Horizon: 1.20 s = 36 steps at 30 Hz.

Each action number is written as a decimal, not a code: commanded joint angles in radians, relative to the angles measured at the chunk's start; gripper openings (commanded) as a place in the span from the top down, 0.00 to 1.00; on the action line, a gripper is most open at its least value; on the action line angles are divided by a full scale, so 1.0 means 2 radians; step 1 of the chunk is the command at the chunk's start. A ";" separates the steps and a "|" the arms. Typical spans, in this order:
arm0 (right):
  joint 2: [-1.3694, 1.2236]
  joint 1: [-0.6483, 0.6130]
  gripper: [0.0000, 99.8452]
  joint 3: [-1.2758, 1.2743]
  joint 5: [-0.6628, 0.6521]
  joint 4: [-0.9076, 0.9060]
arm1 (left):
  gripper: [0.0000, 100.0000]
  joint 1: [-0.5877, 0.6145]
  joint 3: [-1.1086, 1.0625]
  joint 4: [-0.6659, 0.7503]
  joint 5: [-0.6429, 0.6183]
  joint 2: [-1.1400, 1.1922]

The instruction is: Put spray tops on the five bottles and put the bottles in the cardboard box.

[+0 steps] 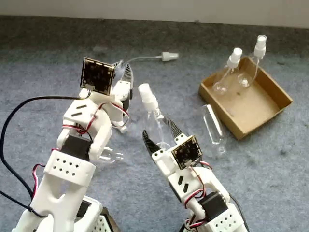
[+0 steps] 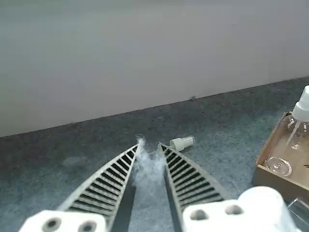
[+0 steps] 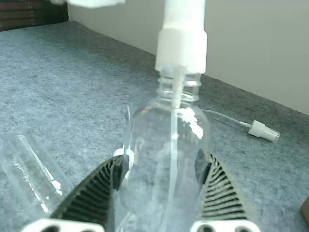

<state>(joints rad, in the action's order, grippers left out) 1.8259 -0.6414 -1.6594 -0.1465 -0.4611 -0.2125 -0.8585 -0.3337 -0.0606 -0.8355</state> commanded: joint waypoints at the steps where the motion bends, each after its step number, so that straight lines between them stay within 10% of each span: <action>1: 0.007 -0.002 0.93 0.003 -0.001 0.000 | 0.99 -0.014 0.040 0.001 0.004 0.029; 28: 0.007 -0.002 0.93 0.001 -0.001 0.000 | 0.97 -0.093 -0.021 -0.002 0.030 -0.111; 36: 0.007 -0.002 0.93 0.000 -0.001 0.000 | 0.90 -0.094 -0.018 -0.108 0.055 -0.136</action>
<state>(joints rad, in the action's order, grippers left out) 1.8259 -0.6414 -1.6594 -0.1465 -0.4611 -0.3782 -0.9045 -0.5102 0.0453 -1.0825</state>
